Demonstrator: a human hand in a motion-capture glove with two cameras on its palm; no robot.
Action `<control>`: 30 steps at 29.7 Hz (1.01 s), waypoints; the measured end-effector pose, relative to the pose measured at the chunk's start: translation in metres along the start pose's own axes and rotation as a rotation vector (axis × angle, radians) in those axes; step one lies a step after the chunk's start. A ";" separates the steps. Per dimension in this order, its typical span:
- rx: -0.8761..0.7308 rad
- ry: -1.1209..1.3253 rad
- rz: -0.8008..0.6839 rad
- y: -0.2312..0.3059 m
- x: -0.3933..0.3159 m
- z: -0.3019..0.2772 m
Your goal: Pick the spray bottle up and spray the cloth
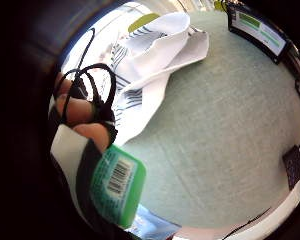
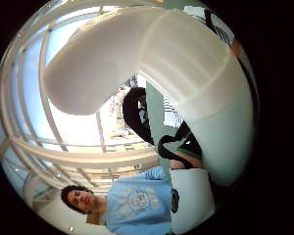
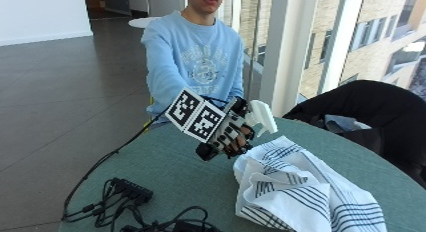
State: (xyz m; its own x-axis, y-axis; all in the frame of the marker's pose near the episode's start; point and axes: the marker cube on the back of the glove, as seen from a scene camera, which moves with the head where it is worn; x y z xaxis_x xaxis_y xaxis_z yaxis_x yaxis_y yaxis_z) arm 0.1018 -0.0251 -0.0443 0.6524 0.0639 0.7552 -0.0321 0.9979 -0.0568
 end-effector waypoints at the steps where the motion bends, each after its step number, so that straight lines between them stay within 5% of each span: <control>1: -0.001 0.003 0.000 0.000 0.000 0.000; 30: -0.017 0.019 -0.062 0.003 -0.013 0.013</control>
State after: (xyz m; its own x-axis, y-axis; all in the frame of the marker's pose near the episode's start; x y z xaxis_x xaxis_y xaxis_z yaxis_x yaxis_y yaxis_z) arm 0.0835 -0.0224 -0.0456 0.6667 0.0014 0.7453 0.0216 0.9995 -0.0212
